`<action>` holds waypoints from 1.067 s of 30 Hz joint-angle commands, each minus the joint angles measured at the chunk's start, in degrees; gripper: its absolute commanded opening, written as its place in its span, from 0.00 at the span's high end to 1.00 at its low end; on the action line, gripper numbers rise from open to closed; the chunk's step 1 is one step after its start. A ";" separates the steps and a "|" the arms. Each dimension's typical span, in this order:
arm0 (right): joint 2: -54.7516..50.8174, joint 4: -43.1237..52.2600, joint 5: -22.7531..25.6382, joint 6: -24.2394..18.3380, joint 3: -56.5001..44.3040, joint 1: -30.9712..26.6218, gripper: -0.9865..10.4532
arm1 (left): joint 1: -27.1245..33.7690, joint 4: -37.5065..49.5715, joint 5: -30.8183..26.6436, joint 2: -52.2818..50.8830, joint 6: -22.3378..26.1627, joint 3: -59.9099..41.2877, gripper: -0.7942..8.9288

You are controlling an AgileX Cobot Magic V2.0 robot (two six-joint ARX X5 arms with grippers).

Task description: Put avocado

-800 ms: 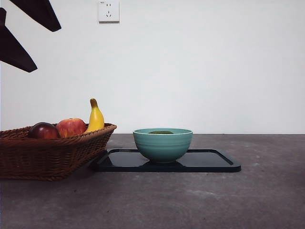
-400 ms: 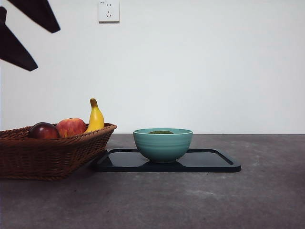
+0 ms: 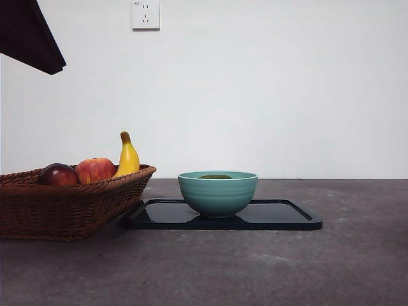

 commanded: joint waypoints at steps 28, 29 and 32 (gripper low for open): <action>0.22 0.50 -0.13 0.37 0.59 0.37 0.91 | 26.23 36.24 -12.79 -20.96 15.91 -5.66 0.91; 0.22 0.50 -0.13 0.37 0.59 0.37 0.91 | 29.20 38.45 -14.73 -23.71 15.91 -7.54 0.91; 0.20 0.50 -0.13 0.37 0.59 0.37 0.91 | 33.79 41.07 -20.02 -29.66 15.89 -12.87 0.91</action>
